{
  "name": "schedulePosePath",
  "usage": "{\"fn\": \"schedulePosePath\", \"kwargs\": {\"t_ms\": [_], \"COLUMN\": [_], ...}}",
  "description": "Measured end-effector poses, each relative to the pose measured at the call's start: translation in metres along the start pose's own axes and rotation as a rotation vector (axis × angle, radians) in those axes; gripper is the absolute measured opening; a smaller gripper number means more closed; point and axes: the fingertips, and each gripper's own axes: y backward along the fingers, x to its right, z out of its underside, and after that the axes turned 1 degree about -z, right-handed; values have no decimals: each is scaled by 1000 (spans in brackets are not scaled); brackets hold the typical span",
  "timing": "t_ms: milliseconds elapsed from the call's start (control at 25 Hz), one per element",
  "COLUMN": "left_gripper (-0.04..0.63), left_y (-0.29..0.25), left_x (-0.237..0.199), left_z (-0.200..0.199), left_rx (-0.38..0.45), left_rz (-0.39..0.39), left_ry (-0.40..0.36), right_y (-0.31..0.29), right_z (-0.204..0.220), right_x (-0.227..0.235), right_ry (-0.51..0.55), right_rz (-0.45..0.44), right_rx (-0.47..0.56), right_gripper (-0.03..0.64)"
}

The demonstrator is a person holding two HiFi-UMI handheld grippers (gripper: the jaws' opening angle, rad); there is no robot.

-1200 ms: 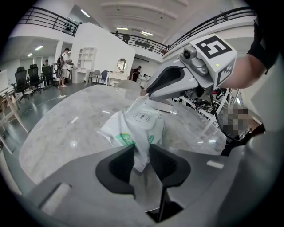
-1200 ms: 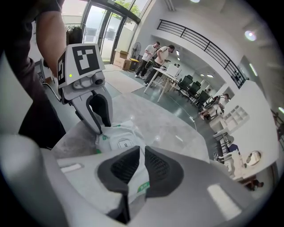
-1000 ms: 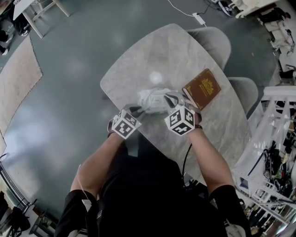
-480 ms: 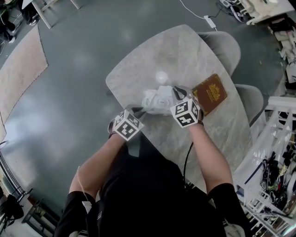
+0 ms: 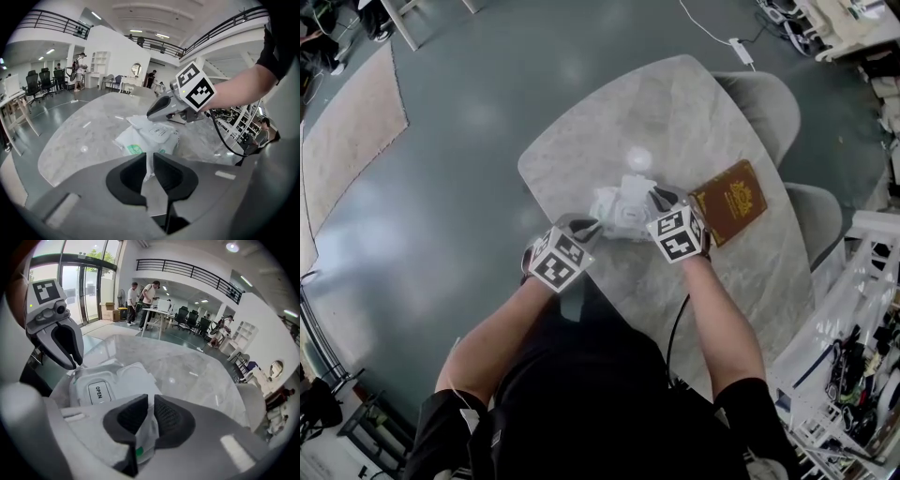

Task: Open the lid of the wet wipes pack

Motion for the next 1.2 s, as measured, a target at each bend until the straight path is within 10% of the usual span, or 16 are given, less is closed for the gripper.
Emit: {"fn": "schedulePosePath", "kwargs": {"t_ms": [1200], "left_gripper": [26], "left_y": [211], "left_x": [26], "left_z": [-73], "left_rx": [340], "left_rz": [11], "left_ry": [-119], "right_y": [221], "right_z": [-52], "right_x": [-161], "right_ry": [-377], "right_rz": [182], "right_rx": [314], "right_gripper": [23]}}
